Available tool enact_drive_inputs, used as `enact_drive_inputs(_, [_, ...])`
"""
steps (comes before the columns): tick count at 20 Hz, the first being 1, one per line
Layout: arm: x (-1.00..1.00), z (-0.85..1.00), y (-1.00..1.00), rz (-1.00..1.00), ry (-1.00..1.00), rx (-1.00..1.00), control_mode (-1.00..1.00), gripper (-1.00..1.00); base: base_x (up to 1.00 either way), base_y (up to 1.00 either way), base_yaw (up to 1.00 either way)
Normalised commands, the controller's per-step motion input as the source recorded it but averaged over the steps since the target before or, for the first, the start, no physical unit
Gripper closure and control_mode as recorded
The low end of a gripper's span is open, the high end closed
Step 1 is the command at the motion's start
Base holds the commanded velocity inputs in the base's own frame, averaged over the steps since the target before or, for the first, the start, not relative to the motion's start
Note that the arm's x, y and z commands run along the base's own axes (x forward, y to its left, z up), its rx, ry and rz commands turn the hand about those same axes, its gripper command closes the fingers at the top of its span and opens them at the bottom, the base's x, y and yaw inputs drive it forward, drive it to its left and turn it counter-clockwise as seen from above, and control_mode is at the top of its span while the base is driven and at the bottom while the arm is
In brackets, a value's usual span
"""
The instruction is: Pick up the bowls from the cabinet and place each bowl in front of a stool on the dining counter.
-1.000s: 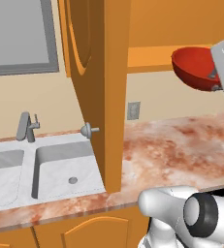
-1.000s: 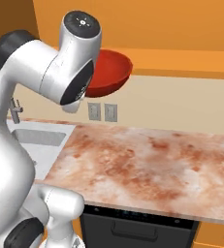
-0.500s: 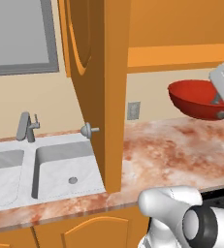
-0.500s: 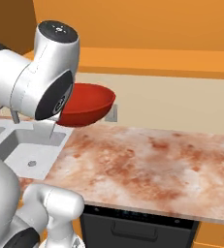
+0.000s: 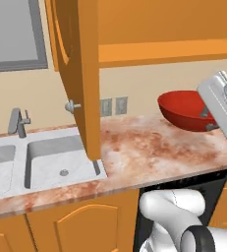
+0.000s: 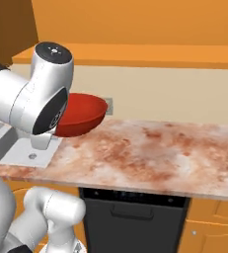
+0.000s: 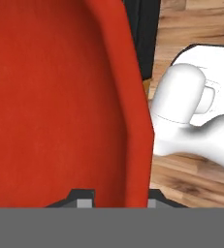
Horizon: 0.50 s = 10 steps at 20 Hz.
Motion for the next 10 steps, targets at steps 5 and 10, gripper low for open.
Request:
enact_drive_inputs(5, [0.00, 0.00, 0.00, 0.00, 0.00, 0.00, 1.00, 1.00, -1.00, -0.14, -0.65])
enact_drive_inputs(10, [0.00, 0.00, 0.00, 0.00, 0.00, 0.00, 1.00, 1.00, -0.45, 0.01, -0.95])
